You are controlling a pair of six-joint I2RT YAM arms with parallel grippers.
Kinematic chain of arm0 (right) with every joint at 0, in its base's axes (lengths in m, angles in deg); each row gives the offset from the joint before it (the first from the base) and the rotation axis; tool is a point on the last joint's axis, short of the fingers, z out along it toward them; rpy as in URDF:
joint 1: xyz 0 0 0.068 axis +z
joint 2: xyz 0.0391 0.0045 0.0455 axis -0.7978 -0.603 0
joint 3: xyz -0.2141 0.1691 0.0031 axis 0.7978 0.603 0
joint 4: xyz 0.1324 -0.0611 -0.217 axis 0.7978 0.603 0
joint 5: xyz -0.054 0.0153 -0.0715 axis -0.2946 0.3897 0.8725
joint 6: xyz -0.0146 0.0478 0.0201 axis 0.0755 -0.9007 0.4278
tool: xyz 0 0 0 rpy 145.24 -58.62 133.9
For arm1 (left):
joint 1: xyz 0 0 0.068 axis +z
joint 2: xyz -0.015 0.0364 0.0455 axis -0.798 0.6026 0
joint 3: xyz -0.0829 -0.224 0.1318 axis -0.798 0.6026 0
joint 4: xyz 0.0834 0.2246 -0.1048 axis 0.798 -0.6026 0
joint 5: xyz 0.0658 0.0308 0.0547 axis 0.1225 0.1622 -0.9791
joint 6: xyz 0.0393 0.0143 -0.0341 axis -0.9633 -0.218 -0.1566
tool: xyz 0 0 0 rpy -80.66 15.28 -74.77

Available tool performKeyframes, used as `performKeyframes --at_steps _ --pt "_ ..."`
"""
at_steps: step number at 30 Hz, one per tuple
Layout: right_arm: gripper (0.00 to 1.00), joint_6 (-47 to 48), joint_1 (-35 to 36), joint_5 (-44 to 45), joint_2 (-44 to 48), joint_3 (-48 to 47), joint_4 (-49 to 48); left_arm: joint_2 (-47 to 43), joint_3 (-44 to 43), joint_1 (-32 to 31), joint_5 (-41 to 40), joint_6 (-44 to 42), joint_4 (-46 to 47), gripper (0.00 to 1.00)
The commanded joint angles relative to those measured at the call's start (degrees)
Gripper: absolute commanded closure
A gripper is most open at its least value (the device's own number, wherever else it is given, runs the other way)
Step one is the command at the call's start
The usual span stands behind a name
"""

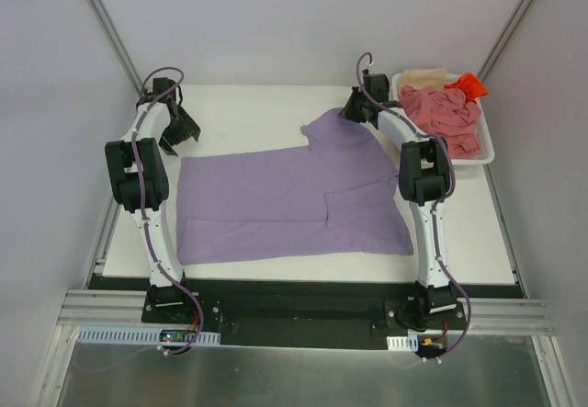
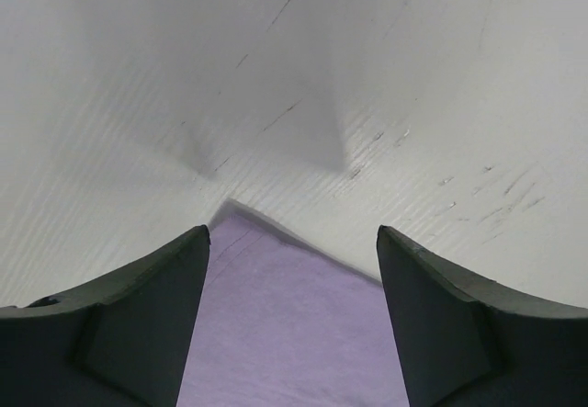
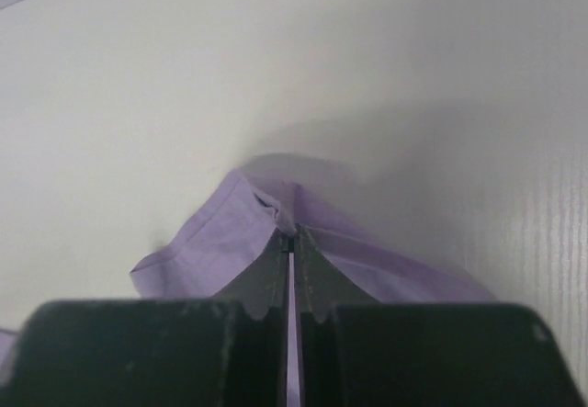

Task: Fold and stack the t-shirts
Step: Grap the side of the flattened tshirt furthest away from the robot with both arms

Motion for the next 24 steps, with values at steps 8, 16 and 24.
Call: performKeyframes --at_steps 8,16,24 --pt "1.0 3.8 0.7 -2.31 7.69 2.54 -3.7 0.87 0.04 0.31 -0.76 0.64 -6.07 0.42" --pt "1.0 6.35 0.78 -2.75 10.14 4.73 -3.7 2.89 -0.75 0.05 -4.36 1.87 -7.91 0.55" --pt "1.0 8.46 0.78 -3.01 11.29 6.58 -3.61 4.47 -1.63 -0.3 -3.84 2.22 -8.8 0.67"
